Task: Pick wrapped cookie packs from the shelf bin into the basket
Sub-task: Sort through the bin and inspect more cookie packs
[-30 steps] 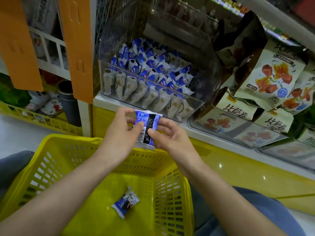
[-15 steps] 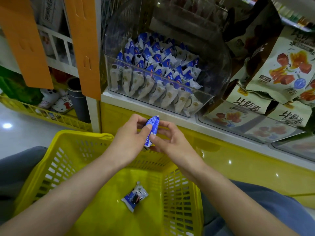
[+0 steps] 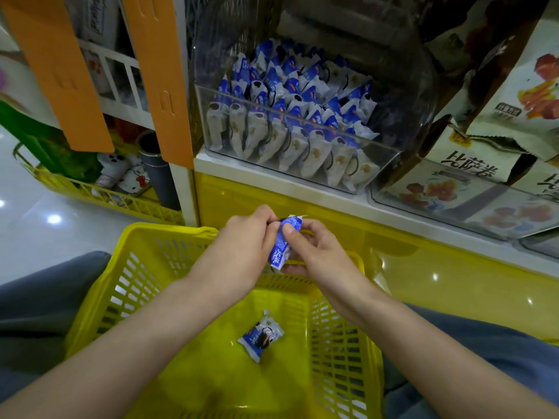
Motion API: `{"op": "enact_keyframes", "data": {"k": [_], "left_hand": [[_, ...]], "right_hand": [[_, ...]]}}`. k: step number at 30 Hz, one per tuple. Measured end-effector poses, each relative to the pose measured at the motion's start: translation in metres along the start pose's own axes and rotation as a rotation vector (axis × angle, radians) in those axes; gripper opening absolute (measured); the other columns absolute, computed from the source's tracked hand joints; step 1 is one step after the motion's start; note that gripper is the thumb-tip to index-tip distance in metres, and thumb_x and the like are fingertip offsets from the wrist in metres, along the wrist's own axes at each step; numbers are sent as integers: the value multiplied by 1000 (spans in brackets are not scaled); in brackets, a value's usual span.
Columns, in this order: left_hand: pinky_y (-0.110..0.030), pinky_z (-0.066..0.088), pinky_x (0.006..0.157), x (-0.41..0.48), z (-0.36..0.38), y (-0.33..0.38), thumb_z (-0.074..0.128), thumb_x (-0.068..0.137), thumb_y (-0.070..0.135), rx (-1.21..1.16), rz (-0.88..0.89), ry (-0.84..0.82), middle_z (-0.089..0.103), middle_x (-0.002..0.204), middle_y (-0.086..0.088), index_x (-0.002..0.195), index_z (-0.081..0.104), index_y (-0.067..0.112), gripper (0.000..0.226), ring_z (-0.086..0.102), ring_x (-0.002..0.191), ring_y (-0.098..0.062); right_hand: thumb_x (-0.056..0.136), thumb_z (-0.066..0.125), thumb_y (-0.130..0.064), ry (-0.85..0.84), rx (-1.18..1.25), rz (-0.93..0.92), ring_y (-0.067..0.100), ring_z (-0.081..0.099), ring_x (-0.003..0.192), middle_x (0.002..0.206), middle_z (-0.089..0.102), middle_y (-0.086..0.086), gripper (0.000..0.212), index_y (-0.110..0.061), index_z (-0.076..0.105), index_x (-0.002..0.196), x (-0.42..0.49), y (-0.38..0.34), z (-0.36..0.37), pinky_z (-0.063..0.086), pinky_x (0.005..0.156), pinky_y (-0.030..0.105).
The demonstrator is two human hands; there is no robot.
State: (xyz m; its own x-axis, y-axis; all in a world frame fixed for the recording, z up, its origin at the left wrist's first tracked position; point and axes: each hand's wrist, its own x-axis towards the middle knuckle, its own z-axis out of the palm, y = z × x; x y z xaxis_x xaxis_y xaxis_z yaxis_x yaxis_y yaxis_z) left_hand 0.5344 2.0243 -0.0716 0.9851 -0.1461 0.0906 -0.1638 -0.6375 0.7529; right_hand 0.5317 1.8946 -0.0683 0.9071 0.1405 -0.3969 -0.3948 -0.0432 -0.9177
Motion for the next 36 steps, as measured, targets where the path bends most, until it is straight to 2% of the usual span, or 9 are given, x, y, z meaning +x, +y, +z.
{"op": "enact_keyframes", "data": {"k": [3, 7, 14, 17, 22, 26, 28, 32, 36], "left_hand": [[-45, 46, 68, 0, 0, 1, 38, 98, 23, 171, -34, -25, 63, 84, -12, 101, 49, 11, 17, 59, 78, -32], [-40, 45, 67, -1, -2, 2, 39, 98, 24, 336, -3, -74, 63, 94, -9, 111, 44, 13, 17, 61, 88, -31], [-40, 44, 60, 1, -6, 1, 43, 95, 26, 53, -1, 96, 59, 71, -3, 87, 51, 17, 14, 55, 66, -24], [-32, 48, 69, 4, 0, 1, 49, 93, 26, -6, -53, 53, 63, 80, 4, 99, 56, 17, 13, 61, 77, -18], [-41, 50, 79, -2, 10, 1, 48, 92, 19, -9, -72, -94, 64, 105, -6, 116, 49, 15, 24, 61, 89, -21], [-38, 48, 81, 2, 6, 3, 45, 93, 13, -60, -59, -74, 64, 105, -8, 118, 46, 13, 25, 60, 88, -22], [-31, 46, 81, 3, 4, 6, 42, 96, 15, -154, -91, -73, 65, 104, -9, 117, 47, 12, 22, 59, 88, -21], [-19, 42, 73, 4, 1, 14, 39, 97, 35, -359, -236, -99, 65, 96, -5, 106, 52, 15, 25, 58, 87, -17], [-26, 47, 80, 5, 2, 15, 52, 92, 24, -346, -228, -59, 63, 103, -4, 110, 52, 13, 20, 60, 91, -17]], "right_hand": [[92, 53, -18, 7, -38, -25, 1, 63, 65, 101, 61, 8, 19, -11, 48, 109, -1, 5, 4, 53, 55, 18], [91, 55, -14, 37, -176, -148, 2, 61, 68, 104, 57, 3, 13, -23, 46, 96, 2, 8, 5, 54, 62, 21], [91, 54, -18, 21, -241, -246, 0, 64, 74, 102, 58, -9, 14, -23, 47, 102, 3, 5, 2, 55, 66, 20], [93, 51, -16, 79, -231, -236, -2, 62, 71, 97, 61, -4, 11, -19, 47, 103, 5, 5, 0, 53, 63, 19], [97, 42, -15, 142, -208, -131, 22, 61, 91, 106, 61, 16, 11, -13, 45, 108, 9, 7, -4, 51, 86, 44], [96, 44, -15, 125, -198, -145, 15, 63, 86, 111, 60, 17, 16, -13, 44, 112, 11, 7, -4, 55, 79, 37], [94, 49, -18, 121, -183, -168, 4, 64, 76, 114, 59, 14, 22, -15, 44, 114, 13, 5, -6, 55, 65, 22], [84, 64, -21, 181, -463, -277, 5, 59, 88, 118, 55, 1, 57, -12, 36, 133, 15, 5, -6, 48, 71, 14], [77, 71, -15, 199, -734, -400, 21, 51, 114, 127, 53, 5, 72, -10, 32, 137, 14, 5, -1, 44, 92, 29]]}}
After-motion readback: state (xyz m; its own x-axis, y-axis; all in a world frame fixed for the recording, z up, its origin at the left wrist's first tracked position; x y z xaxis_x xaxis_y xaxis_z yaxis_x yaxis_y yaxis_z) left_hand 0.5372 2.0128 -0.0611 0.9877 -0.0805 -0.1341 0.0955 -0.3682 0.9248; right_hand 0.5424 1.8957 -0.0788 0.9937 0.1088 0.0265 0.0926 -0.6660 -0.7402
